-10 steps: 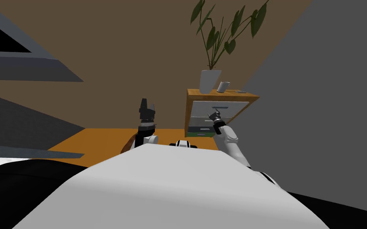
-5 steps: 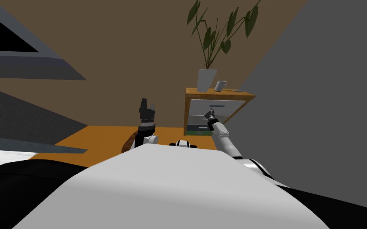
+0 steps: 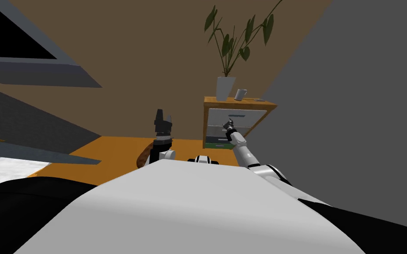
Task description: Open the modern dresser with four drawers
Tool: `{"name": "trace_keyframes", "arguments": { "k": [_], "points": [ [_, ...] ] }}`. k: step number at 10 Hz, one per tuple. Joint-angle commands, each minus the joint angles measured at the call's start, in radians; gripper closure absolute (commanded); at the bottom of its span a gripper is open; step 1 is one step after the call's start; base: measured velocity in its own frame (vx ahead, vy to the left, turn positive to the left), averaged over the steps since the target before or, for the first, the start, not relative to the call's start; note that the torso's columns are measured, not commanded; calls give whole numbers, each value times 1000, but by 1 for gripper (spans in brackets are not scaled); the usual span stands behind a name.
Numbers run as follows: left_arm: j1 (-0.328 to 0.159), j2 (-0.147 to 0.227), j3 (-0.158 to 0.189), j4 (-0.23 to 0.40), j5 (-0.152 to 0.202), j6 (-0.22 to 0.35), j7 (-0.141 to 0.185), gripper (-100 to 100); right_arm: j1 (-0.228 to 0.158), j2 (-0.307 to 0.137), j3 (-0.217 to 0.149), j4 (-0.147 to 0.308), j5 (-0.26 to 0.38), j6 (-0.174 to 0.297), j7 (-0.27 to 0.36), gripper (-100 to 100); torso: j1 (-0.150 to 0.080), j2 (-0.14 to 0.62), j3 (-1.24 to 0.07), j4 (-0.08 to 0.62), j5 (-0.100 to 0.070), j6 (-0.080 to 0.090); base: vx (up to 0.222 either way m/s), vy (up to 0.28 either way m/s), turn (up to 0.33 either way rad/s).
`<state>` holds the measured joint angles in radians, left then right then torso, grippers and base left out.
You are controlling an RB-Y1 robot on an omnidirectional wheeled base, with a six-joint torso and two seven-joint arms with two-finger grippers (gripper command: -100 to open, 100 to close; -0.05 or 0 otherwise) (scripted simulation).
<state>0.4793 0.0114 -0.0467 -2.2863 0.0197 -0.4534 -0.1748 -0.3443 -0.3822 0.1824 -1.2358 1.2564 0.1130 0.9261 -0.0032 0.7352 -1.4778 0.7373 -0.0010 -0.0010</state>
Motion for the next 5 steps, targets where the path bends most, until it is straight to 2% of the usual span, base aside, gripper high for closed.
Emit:
{"name": "trace_keyframes", "arguments": {
  "k": [1, 4, 5],
  "points": [
    [0, 0, 0, 0, 0, 0, 0, 0, -78, -9, 78, 57, -11, 64, -7, -100, 3, -2, -1, 0, 1, 1, -10, -19, -33],
    [0, 0, 0, 0, 0, 0, 0, 0, -84, -9, 81, 57, -11, 64, -7, -100, 9, -6, -4, 3, 4, -6, 0, 6, -16],
    [0, 0, 0, 0, 0, 0, 0, 0, -124, 5, 135, 115, -1, 114, -44, -100, 9, -6, -3, 4, 5, -7, -84, -82, 47]
  ]
}}
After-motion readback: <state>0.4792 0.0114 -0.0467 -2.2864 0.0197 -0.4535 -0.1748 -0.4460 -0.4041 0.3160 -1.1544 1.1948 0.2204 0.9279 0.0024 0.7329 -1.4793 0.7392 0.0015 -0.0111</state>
